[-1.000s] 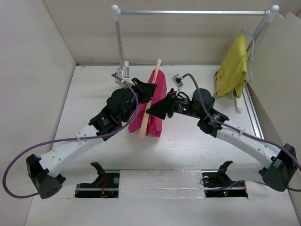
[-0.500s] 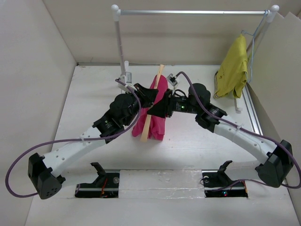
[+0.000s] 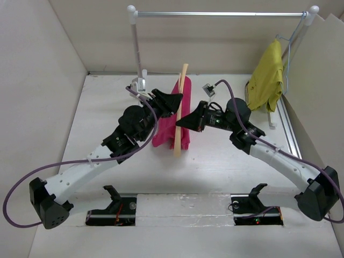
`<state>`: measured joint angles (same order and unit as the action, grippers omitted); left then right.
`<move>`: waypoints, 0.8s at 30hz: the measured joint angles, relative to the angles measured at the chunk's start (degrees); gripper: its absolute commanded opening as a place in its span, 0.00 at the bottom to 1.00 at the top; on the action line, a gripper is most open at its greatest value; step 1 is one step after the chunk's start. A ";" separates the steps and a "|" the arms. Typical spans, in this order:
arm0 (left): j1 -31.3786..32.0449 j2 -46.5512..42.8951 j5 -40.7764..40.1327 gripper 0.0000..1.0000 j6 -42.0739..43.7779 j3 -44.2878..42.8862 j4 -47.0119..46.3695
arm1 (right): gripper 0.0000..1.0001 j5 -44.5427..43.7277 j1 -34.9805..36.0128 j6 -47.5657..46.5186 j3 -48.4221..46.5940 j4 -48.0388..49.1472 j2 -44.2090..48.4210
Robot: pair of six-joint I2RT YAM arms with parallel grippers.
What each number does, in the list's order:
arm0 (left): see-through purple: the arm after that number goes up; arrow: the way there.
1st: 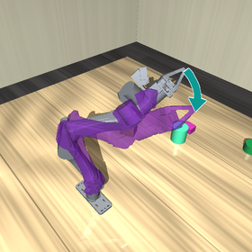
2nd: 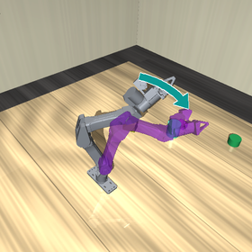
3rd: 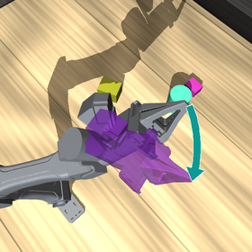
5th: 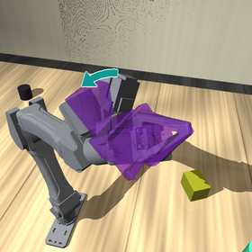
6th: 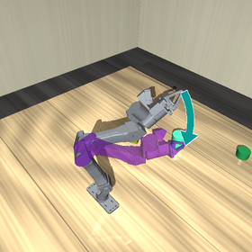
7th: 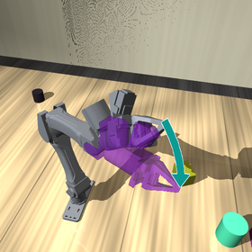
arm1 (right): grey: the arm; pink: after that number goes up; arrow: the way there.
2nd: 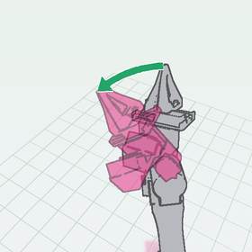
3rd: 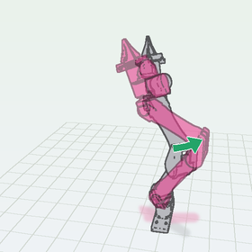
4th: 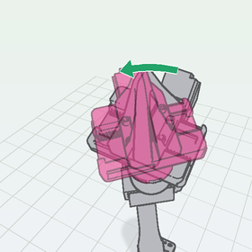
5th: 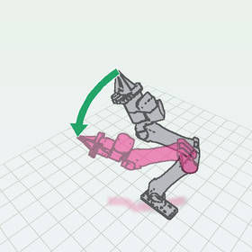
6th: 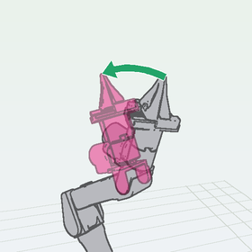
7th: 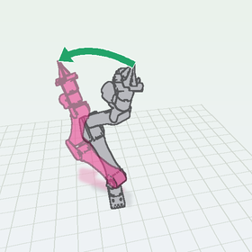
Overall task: Place the trousers on the hanger
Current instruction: Place the hanger at the clothesline.
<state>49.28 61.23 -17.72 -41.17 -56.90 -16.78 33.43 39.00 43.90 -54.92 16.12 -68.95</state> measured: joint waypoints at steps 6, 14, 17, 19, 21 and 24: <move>0.00 -0.35 1.27 0.62 2.95 -7.21 -0.15 | 0.00 -0.39 -6.40 -0.04 -2.23 -7.78 0.35; 0.00 -3.43 2.84 0.62 6.08 -8.96 1.70 | 0.00 1.86 -15.67 -0.59 -9.55 -11.91 -0.20; 0.00 -4.50 2.97 0.62 6.67 -8.90 3.89 | 0.00 2.93 -20.09 -0.59 -13.68 -12.35 -1.36; 0.00 -5.53 2.95 0.62 6.75 -8.13 5.60 | 0.00 3.65 -23.12 -0.59 -17.38 -12.74 -2.99; 0.00 -6.97 2.97 0.63 6.75 -6.36 7.13 | 0.00 4.55 -25.66 -0.46 -21.53 -12.39 -5.68; 0.00 -9.88 2.95 0.63 6.45 -2.27 9.79 | 0.00 5.46 -28.50 0.11 -27.39 -10.80 -10.56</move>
<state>49.28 51.35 -14.76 -34.72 -59.18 -6.98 38.89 10.50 44.01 -82.30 5.32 -79.50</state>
